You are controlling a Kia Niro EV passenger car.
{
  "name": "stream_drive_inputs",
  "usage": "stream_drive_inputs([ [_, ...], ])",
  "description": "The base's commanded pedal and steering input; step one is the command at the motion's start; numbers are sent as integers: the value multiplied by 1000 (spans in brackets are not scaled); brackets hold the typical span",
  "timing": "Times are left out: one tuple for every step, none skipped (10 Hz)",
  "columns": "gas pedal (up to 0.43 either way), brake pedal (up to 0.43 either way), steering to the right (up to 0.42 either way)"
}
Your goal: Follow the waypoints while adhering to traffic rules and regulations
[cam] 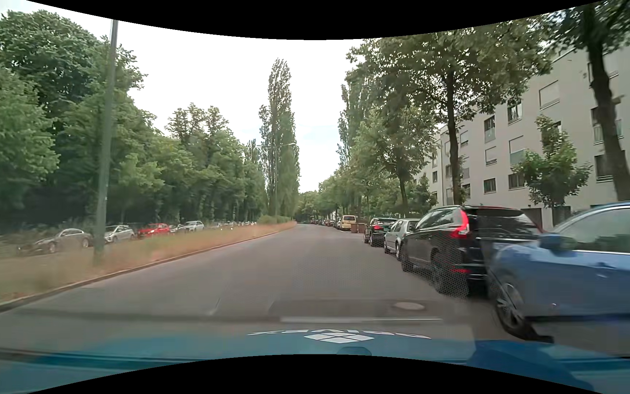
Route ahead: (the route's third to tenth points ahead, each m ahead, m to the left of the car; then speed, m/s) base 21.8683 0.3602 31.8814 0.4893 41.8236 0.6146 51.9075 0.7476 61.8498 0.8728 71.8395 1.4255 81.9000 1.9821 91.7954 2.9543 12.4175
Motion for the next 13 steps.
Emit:
stream_drive_inputs([
  [177, 0, 0],
  [177, 0, -1],
  [189, 0, -1],
  [189, 0, -1],
  [189, 0, -5],
  [189, 0, -6],
  [189, 0, -6],
  [189, 0, -6],
  [189, 0, -6],
  [189, 0, -5],
  [189, 0, -5],
  [177, 0, -5],
  [177, 0, -6],
])
